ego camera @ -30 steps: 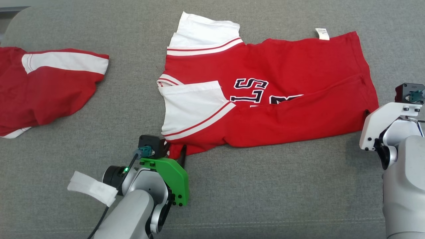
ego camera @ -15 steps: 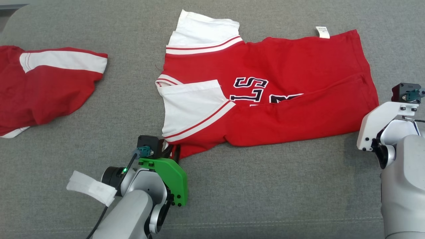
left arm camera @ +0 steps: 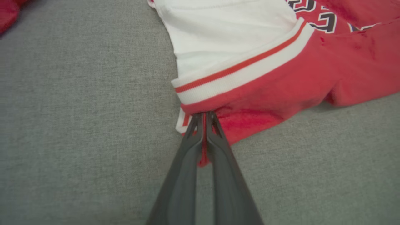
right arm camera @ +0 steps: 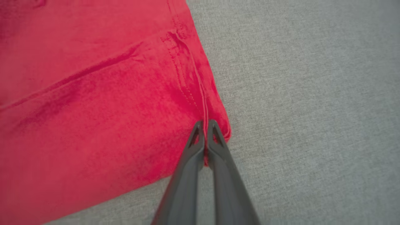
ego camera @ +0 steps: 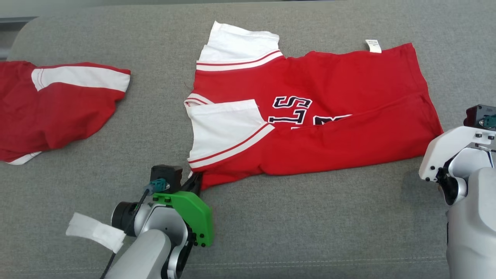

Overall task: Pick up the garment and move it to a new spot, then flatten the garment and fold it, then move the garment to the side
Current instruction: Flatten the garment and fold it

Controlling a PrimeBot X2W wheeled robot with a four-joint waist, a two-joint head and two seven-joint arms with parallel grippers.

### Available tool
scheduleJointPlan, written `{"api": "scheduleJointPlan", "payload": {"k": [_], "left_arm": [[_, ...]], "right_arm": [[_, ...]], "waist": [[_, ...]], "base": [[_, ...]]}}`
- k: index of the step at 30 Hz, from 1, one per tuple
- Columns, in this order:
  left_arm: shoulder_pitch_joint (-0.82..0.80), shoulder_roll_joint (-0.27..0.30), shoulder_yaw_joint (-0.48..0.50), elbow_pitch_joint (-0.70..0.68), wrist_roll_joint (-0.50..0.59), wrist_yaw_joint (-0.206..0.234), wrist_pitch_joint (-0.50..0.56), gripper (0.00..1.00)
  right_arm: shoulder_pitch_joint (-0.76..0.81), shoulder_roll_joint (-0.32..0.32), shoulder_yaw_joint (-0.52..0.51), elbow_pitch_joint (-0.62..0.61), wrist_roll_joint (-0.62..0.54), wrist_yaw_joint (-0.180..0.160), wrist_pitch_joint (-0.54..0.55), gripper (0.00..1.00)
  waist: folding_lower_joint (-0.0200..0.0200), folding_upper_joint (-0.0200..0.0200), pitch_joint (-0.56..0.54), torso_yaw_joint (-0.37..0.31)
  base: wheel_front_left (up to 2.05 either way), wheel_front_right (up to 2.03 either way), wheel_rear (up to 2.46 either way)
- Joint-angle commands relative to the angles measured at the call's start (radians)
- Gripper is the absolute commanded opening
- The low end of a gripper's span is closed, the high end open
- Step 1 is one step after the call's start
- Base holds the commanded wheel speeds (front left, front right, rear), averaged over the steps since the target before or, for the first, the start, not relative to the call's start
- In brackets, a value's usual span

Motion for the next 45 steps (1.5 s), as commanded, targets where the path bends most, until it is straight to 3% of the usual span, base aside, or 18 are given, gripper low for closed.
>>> {"api": "scheduleJointPlan", "payload": {"k": [1,7,14,22,29,30,31,32,41,45], "left_arm": [[0.028,0.018,0.011,-0.009,-0.016,0.013,-0.005,0.00],[0.102,0.074,0.042,-0.063,-0.042,0.035,0.010,0.00],[0.156,0.125,0.062,-0.118,-0.061,0.057,0.035,0.00],[0.236,0.169,0.071,-0.176,-0.088,0.095,0.086,0.00],[0.308,0.179,0.064,-0.202,-0.101,0.119,0.101,0.00],[0.315,0.178,0.061,-0.202,-0.102,0.121,0.101,0.00],[0.320,0.178,0.059,-0.202,-0.100,0.123,0.097,0.18],[0.325,0.176,0.054,-0.198,-0.098,0.123,0.096,1.00],[0.334,0.140,0.057,-0.164,-0.092,0.114,0.014,1.00],[0.334,0.126,0.112,-0.146,-0.092,0.127,-0.115,1.00]], "right_arm": [[0.030,0.001,-0.002,-0.014,0.042,-0.001,-0.003,0.00],[0.151,0.004,0.036,-0.101,0.196,-0.001,0.061,0.00],[0.280,-0.001,0.068,-0.233,0.284,-0.001,0.143,0.00],[0.400,-0.020,0.103,-0.364,0.347,-0.001,0.226,0.00],[0.466,-0.029,0.130,-0.402,0.360,-0.001,0.245,0.00],[0.470,-0.030,0.139,-0.404,0.358,-0.001,0.241,0.05],[0.475,-0.031,0.147,-0.403,0.356,-0.001,0.238,0.36],[0.482,-0.031,0.151,-0.401,0.355,-0.001,0.235,1.00],[0.528,-0.034,0.196,-0.411,0.371,-0.001,0.120,1.00],[0.521,-0.033,0.225,-0.444,0.401,-0.001,-0.053,1.00]], "waist": [[0.0000,-0.0001,-0.025,0.004],[0.0000,-0.0001,-0.085,0.011],[0.0000,-0.0001,-0.123,0.007],[0.0000,-0.0001,-0.143,0.000],[0.0000,-0.0001,-0.150,0.001],[0.0000,-0.0001,-0.151,0.001],[0.0000,-0.0001,-0.151,0.001],[0.0000,-0.0001,-0.151,0.001],[0.0000,-0.0001,-0.183,0.033],[0.0000,-0.0001,-0.204,0.044]], "base": [[0.00,0.00,0.00],[0.00,0.00,0.00],[0.00,0.00,0.00],[0.00,0.00,0.00],[0.00,0.00,0.00],[0.00,0.00,0.00],[0.00,0.00,0.00],[0.00,0.00,0.00],[0.00,0.00,0.00],[0.00,0.00,0.00]]}}
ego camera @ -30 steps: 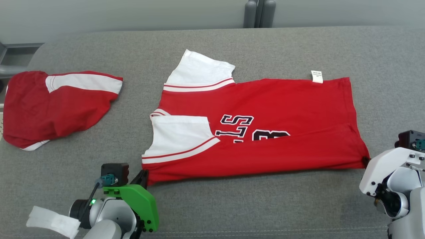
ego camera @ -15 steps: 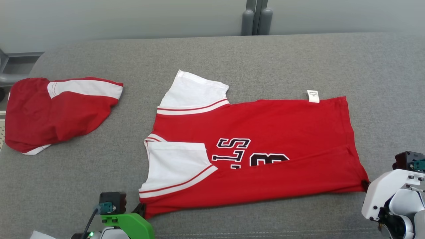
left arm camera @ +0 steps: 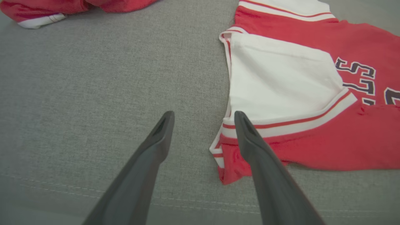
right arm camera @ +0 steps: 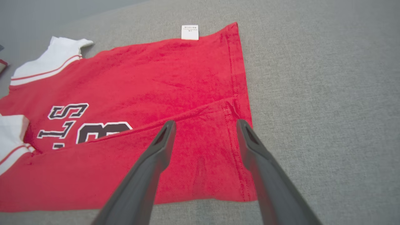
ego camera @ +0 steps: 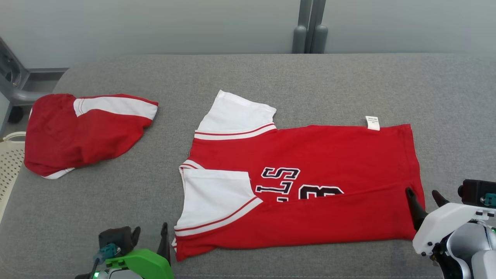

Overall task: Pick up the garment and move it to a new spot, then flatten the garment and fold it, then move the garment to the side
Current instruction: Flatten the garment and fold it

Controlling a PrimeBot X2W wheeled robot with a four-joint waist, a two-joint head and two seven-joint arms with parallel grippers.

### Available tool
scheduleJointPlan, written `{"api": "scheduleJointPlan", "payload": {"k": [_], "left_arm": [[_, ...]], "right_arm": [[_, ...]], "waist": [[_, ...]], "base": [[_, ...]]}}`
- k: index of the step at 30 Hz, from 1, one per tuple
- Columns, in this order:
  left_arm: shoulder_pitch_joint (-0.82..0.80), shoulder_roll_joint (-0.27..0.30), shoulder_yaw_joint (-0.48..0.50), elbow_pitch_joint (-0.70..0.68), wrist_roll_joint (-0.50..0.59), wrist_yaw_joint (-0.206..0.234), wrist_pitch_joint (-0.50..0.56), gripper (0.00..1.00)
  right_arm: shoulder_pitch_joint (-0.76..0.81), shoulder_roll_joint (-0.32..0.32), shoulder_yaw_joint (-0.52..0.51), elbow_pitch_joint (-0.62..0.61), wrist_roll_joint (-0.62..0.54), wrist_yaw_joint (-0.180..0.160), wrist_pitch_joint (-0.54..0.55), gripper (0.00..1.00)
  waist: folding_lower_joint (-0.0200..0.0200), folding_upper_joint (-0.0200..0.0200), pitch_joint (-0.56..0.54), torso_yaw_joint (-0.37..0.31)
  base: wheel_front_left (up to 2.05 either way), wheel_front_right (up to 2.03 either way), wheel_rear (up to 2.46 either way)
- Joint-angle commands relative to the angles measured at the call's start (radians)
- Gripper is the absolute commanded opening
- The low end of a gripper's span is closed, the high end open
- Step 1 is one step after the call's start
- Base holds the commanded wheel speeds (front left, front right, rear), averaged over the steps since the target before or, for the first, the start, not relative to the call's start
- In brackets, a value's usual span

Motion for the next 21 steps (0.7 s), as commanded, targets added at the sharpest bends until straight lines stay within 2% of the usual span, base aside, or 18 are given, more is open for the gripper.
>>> {"api": "scheduleJointPlan", "payload": {"k": [1,6,7,12,16,21], "left_arm": [[0.007,-0.003,0.016,0.007,0.012,-0.001,-0.043,1.00],[-0.006,-0.019,0.069,0.032,0.009,-0.006,-0.185,1.00],[-0.006,-0.019,0.069,0.032,0.009,-0.006,-0.185,1.00],[-0.028,-0.035,0.110,0.027,0.019,-0.017,-0.272,1.00],[-0.035,-0.046,0.152,-0.001,0.044,-0.028,-0.297,1.00],[-0.032,-0.064,0.218,-0.056,0.108,-0.078,-0.302,1.00]], "right_arm": [[0.005,0.001,0.008,-0.001,0.010,-0.001,-0.054,1.00],[-0.017,0.023,0.033,0.023,0.029,-0.001,-0.233,1.00],[-0.017,0.023,0.033,0.023,0.029,-0.001,-0.233,1.00],[-0.041,0.035,0.048,0.079,0.015,-0.001,-0.366,1.00],[-0.062,0.038,0.056,0.126,0.021,-0.001,-0.432,1.00],[-0.085,0.039,0.103,0.179,0.077,-0.001,-0.489,1.00]], "waist": [[0.0000,0.0000,-0.018,0.011],[0.0000,0.0000,-0.048,0.023],[0.0000,0.0000,-0.048,0.023],[0.0000,0.0000,-0.071,0.033],[0.0000,0.0000,-0.084,0.041],[0.0000,0.0000,-0.098,0.043]], "base": [[0.00,0.00,0.00],[0.00,0.00,0.00],[0.00,0.00,0.00],[0.00,0.00,0.00],[0.00,0.00,0.00],[0.00,0.00,0.00]]}}
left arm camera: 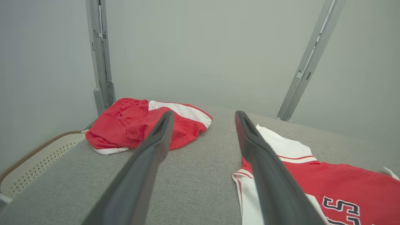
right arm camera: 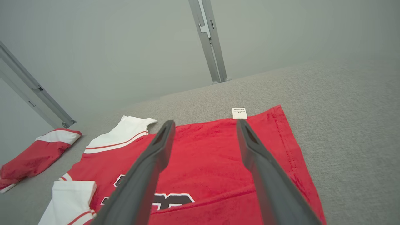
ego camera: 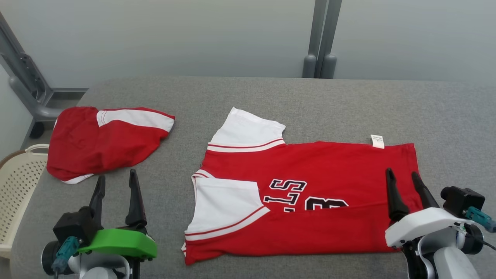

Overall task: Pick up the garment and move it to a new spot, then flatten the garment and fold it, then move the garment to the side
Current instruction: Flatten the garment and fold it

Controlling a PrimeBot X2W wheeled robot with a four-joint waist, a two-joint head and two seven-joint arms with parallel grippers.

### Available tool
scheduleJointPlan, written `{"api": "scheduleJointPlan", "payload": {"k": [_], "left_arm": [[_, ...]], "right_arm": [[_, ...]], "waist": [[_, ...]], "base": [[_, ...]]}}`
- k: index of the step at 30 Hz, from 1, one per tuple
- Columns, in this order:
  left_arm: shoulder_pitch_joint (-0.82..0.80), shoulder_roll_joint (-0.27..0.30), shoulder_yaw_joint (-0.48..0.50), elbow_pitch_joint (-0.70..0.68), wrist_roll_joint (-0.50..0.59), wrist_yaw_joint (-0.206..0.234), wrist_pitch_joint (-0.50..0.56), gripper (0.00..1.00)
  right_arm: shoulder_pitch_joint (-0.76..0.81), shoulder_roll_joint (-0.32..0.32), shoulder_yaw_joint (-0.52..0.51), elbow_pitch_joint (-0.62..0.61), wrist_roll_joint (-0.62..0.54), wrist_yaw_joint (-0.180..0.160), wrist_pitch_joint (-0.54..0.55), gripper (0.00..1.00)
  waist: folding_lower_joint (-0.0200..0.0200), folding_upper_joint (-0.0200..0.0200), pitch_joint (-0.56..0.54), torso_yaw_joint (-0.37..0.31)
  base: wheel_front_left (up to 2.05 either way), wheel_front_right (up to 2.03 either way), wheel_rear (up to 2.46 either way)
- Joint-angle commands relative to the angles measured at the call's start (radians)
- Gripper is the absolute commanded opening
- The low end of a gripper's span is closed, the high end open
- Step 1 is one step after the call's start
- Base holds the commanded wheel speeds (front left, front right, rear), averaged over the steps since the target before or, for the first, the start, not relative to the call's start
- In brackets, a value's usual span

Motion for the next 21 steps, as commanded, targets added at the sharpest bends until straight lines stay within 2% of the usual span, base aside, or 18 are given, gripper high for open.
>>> {"api": "scheduleJointPlan", "payload": {"k": [1,6,11,17,21], "left_arm": [[0.007,-0.013,0.026,-0.027,0.029,-0.024,-0.004,1.00],[0.065,-0.039,0.074,-0.072,0.091,-0.110,-0.004,1.00],[0.105,-0.040,0.074,-0.021,0.135,-0.184,-0.003,1.00],[0.129,-0.028,0.056,0.052,0.170,-0.209,-0.003,1.00],[0.143,-0.023,0.045,0.084,0.185,-0.196,-0.001,1.00]], "right_arm": [[-0.016,-0.004,0.020,0.013,0.023,0.000,-0.019,1.00],[-0.020,-0.004,0.092,0.046,0.041,0.000,-0.048,1.00],[0.004,-0.004,0.145,0.051,-0.013,0.000,-0.066,1.00],[0.034,-0.004,0.162,0.033,-0.087,0.000,-0.070,1.00],[0.057,-0.004,0.150,0.016,-0.124,0.000,-0.076,1.00]], "waist": [[0.0000,0.0000,-0.007,0.000],[0.0000,0.0000,-0.018,-0.003],[0.0000,0.0000,-0.025,-0.004],[0.0000,0.0000,-0.036,-0.012],[0.0000,0.0000,-0.046,-0.021]], "base": [[0.00,0.00,0.00],[0.00,0.00,0.00],[0.00,0.00,0.00],[0.00,0.00,0.00],[0.00,0.00,0.00]]}}
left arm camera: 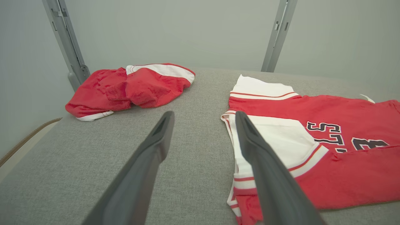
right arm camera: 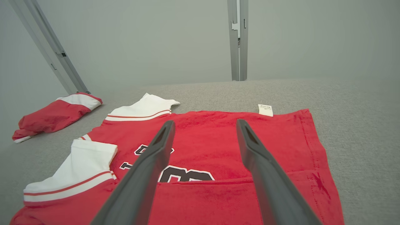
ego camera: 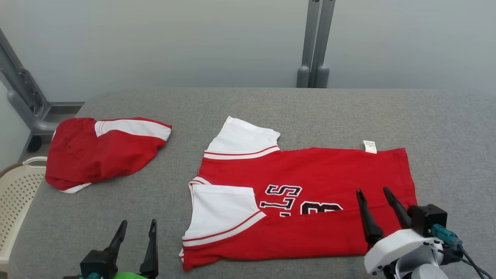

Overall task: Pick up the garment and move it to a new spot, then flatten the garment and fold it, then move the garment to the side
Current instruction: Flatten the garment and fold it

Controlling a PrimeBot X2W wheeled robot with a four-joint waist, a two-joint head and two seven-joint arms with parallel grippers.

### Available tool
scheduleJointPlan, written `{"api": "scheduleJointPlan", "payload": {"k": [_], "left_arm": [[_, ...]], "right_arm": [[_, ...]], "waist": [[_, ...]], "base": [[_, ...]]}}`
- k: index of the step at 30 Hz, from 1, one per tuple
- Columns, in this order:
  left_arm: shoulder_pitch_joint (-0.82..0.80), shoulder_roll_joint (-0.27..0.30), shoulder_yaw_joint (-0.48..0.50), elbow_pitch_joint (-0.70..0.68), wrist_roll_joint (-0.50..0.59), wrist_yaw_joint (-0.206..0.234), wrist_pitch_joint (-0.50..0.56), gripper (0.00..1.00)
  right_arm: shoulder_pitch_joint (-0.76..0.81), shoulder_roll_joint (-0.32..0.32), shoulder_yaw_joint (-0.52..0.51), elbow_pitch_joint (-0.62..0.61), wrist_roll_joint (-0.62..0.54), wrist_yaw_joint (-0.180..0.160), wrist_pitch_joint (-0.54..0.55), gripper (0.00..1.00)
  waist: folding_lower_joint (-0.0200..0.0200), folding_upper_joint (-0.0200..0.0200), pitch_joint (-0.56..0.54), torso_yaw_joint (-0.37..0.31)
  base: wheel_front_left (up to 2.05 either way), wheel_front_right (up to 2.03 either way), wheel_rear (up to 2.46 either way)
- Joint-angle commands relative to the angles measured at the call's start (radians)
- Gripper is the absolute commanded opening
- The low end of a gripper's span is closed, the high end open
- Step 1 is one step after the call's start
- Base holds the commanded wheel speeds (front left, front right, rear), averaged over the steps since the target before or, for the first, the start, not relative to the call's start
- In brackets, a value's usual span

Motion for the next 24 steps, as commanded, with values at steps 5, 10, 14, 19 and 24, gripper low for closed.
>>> {"api": "scheduleJointPlan", "payload": {"k": [5,10,14,19,24], "left_arm": [[0.030,0.012,0.010,-0.004,-0.001,0.025,0.003,1.00],[0.040,0.020,0.019,-0.015,-0.009,0.034,0.005,1.00],[0.042,0.024,0.022,-0.021,-0.022,0.027,0.011,1.00],[0.035,0.022,0.017,-0.022,-0.029,0.023,0.011,1.00],[0.023,0.020,0.016,-0.018,-0.035,0.021,0.013,1.00]], "right_arm": [[0.051,-0.003,-0.044,-0.023,0.001,0.000,-0.002,1.00],[0.074,-0.003,-0.067,-0.033,-0.002,0.000,0.008,1.00],[0.076,-0.003,-0.070,-0.047,0.003,0.000,0.021,1.00],[0.067,-0.003,-0.066,-0.050,0.019,0.000,0.029,1.00],[0.055,-0.003,-0.067,-0.053,0.020,0.000,0.038,1.00]], "waist": [[0.0000,0.0000,-0.012,-0.014],[0.0000,0.0000,-0.013,-0.021],[0.0000,0.0000,-0.005,-0.030],[0.0000,0.0000,0.003,-0.031],[0.0000,0.0000,0.010,-0.029]], "base": [[0.00,0.00,0.00],[0.00,0.00,0.00],[0.00,0.00,0.00],[0.00,0.00,0.00],[0.00,0.00,0.00]]}}
